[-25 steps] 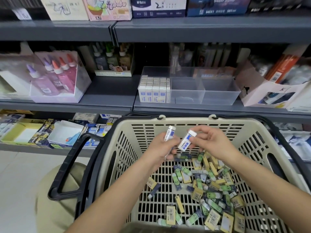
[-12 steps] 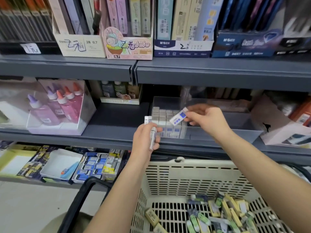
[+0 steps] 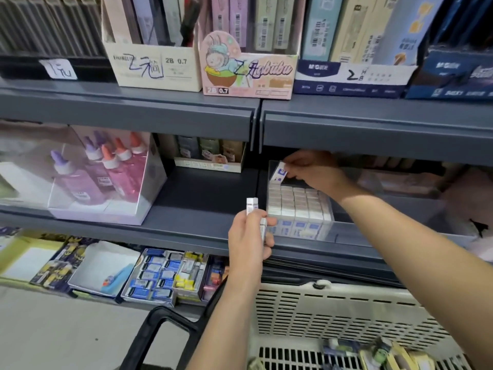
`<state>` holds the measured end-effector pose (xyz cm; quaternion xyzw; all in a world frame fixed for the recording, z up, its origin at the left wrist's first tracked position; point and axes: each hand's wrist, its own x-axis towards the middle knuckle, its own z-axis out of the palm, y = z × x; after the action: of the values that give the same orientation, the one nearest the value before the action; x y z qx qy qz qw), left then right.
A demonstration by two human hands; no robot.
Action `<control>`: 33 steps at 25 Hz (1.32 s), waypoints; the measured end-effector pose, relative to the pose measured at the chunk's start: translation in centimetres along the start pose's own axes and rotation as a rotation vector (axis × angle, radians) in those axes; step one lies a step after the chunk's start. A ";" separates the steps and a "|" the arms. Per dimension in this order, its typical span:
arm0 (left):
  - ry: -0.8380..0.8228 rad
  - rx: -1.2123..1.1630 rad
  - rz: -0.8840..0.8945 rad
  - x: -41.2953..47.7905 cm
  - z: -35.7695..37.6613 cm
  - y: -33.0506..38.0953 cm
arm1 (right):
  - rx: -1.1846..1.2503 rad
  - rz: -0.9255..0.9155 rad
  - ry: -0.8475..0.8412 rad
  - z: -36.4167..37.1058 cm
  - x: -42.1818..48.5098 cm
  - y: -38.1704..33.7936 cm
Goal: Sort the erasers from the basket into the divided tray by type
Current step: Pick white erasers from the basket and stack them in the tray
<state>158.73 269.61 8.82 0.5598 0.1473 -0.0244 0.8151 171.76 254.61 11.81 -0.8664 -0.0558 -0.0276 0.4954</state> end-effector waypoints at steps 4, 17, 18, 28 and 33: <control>-0.005 0.002 -0.015 0.1 0.0 -0.2 | -0.025 0.039 -0.035 0.6 0.9 -0.2; -0.068 -0.083 -0.052 0.4 -0.2 -0.2 | -0.348 -0.094 -0.130 0.7 -3.6 -2.9; -0.081 -0.093 -0.059 0.4 -0.2 -0.1 | -0.284 -0.096 -0.186 0.9 -4.5 -3.4; -0.049 -0.005 0.050 0.0 0.2 -0.5 | 0.015 0.027 -0.199 -1.4 -5.4 -4.1; -0.034 0.121 0.322 -0.4 -0.1 -0.7 | -0.107 0.114 0.051 -2.7 -0.6 -2.0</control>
<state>158.24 269.35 8.27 0.6237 0.0405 0.0881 0.7756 170.96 253.28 14.79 -0.8925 0.0080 -0.0242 0.4503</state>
